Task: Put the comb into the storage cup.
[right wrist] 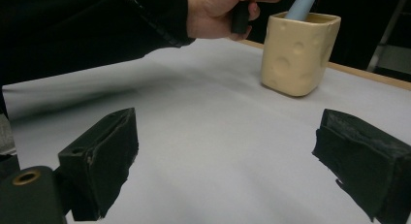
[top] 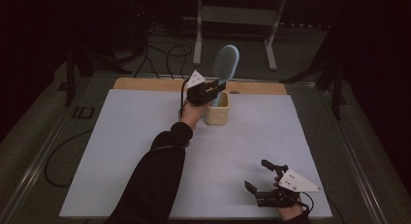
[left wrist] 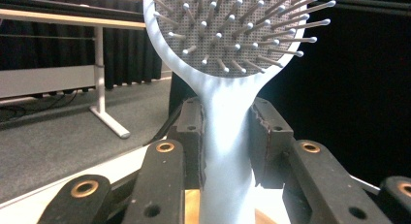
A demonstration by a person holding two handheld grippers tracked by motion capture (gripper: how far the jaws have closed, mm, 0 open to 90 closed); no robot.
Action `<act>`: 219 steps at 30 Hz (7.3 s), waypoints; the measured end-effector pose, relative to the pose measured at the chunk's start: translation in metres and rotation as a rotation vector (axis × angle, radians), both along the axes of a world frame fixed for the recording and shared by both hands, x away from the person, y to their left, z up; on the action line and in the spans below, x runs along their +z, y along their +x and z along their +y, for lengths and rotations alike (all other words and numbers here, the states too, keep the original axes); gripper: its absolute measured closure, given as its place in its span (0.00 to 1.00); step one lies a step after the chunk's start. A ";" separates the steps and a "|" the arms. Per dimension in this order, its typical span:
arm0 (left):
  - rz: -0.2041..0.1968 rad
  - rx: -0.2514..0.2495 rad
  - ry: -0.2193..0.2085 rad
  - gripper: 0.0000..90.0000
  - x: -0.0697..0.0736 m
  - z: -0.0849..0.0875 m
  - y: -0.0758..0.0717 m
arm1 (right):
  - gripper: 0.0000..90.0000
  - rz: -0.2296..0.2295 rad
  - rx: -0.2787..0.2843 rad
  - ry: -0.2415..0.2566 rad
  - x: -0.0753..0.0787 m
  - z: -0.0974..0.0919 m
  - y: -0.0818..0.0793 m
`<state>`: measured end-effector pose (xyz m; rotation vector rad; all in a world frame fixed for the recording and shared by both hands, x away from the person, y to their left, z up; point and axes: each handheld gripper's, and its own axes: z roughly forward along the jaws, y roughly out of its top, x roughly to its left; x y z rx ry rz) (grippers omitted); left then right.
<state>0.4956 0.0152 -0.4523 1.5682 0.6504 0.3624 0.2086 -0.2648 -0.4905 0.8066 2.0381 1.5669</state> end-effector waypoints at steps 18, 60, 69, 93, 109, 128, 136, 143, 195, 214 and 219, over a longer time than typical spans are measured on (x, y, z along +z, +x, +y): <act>0.093 -0.049 0.074 0.22 -0.013 0.008 -0.008 | 0.09 0.002 0.004 -0.004 -0.001 0.001 0.001; 0.125 -0.179 0.229 0.00 0.002 0.021 -0.022 | 0.09 0.008 0.000 -0.010 -0.002 0.002 0.001; 0.125 -0.199 0.235 0.00 0.012 0.036 -0.033 | 0.09 0.015 0.004 -0.018 -0.003 0.004 0.001; 0.159 -0.199 0.283 0.00 0.012 0.090 -0.067 | 0.09 0.023 0.001 -0.029 -0.004 0.007 0.002; 0.183 -0.173 0.301 0.00 0.001 0.133 -0.097 | 0.09 0.019 0.006 -0.039 -0.005 0.010 0.002; 0.199 -0.128 0.319 0.00 -0.007 0.188 -0.147 | 0.09 0.017 0.004 -0.046 -0.004 0.011 0.001; 0.212 -0.115 0.356 0.00 -0.013 0.203 -0.166 | 0.09 0.019 0.000 -0.046 -0.004 0.011 0.002; 0.211 -0.105 0.362 0.00 -0.018 0.215 -0.183 | 0.09 0.019 -0.003 -0.047 -0.004 0.010 0.002; 0.258 0.184 0.373 0.00 -0.060 0.281 -0.265 | 0.09 0.018 0.007 -0.067 -0.004 0.012 0.001; 0.228 0.213 0.396 0.00 -0.062 0.273 -0.268 | 0.09 0.020 0.022 -0.081 -0.005 0.014 0.002; 0.214 0.223 0.381 0.00 -0.061 0.274 -0.267 | 0.09 0.032 0.022 -0.082 -0.007 0.014 0.004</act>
